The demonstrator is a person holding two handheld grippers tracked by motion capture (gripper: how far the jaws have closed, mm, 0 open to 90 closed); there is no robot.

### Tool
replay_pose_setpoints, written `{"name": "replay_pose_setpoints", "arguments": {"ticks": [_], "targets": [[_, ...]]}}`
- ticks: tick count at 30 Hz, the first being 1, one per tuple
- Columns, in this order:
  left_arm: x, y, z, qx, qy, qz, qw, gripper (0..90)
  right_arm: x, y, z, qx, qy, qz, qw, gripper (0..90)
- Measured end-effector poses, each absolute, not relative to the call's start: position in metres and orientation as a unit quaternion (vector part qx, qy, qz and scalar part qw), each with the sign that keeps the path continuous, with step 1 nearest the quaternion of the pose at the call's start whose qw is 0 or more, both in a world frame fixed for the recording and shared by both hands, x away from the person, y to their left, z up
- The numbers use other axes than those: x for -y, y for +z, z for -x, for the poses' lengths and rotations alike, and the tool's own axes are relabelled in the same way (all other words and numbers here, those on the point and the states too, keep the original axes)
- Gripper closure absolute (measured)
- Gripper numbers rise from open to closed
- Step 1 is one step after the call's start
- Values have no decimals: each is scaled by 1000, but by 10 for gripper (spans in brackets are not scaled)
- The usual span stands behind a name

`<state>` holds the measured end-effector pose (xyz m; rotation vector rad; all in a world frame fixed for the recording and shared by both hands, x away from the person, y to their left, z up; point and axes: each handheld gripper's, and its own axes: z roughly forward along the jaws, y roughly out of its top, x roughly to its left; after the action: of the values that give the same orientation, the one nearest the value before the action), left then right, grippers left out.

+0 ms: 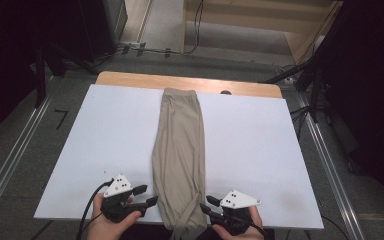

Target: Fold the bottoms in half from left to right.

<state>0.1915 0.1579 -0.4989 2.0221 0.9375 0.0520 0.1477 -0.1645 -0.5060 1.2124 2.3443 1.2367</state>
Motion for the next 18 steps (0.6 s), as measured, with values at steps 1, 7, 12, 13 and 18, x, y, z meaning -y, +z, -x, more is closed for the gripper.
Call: {"name": "replay_pose_setpoints", "arguments": {"ticks": [1, 7, 12, 13, 18], "targets": [[-157, -500, -190, -379, 17, -814, 440, 444, 163, -506, -146, -801, 425, -407, 111, 667], [-143, -503, -185, -367, 11, -822, 436, 444, 149, -507, -141, -803, 434, -395, 103, 726], [-129, -508, -176, -353, 15, -839, 414, 447, 131, -503, -136, -811, 454, -358, 93, 845], [-126, -509, -173, -350, 25, -843, 407, 473, 125, -503, -135, -813, 454, -353, 93, 851], [-117, -508, -165, -321, 80, -863, 381, 610, 101, -512, -130, -837, 421, -331, 109, 793]]}}
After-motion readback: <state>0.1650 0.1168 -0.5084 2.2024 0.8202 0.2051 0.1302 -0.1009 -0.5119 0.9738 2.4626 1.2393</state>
